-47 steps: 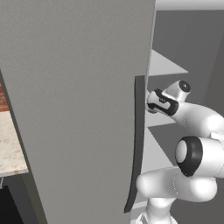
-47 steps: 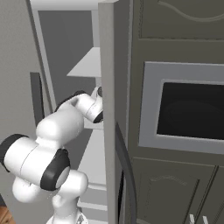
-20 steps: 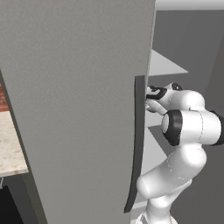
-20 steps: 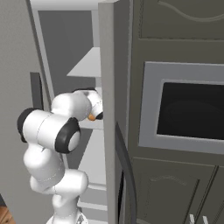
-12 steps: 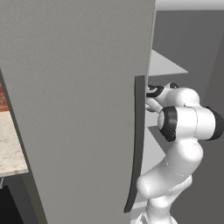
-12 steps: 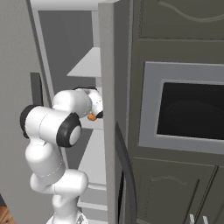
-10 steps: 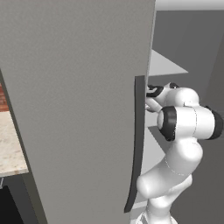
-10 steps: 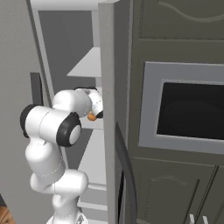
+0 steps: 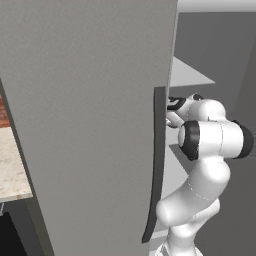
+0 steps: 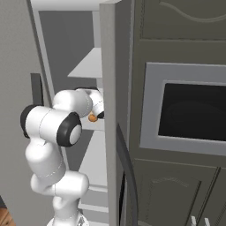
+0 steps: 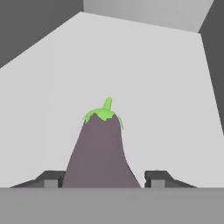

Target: Take the eggplant, tangerine, and pear from the freezer and place them in the bowl on the counter.

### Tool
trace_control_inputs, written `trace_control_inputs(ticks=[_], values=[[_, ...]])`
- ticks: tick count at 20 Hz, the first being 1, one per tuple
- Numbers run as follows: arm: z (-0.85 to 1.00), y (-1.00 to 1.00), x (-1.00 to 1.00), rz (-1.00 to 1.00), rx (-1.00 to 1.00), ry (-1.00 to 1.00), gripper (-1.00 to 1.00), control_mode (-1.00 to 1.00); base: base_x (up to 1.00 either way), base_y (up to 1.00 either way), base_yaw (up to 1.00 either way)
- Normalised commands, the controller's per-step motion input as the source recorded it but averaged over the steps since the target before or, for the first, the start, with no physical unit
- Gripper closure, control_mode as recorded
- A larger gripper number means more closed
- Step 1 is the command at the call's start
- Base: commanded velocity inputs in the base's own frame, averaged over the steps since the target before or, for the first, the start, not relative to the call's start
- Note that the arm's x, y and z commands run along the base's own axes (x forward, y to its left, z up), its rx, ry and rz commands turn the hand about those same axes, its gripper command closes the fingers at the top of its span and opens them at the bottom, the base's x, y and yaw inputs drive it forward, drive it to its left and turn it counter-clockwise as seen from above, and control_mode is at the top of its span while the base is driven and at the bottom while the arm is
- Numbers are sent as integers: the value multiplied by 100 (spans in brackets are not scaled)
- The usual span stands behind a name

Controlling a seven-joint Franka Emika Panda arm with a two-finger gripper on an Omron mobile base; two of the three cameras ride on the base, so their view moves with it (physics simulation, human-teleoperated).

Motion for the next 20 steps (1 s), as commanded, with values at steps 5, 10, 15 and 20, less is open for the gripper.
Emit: trace_control_inputs(ticks=[5,10,15,20], values=[[-5,0,-46,0,0,-1,100,-100,0,0,0],[8,6,-54,0,0,-1,100,-100,0,0,0],[27,20,-24,0,0,0,100,-100,0,0,0],[33,6,-33,0,0,0,100,-100,0,0,0]])
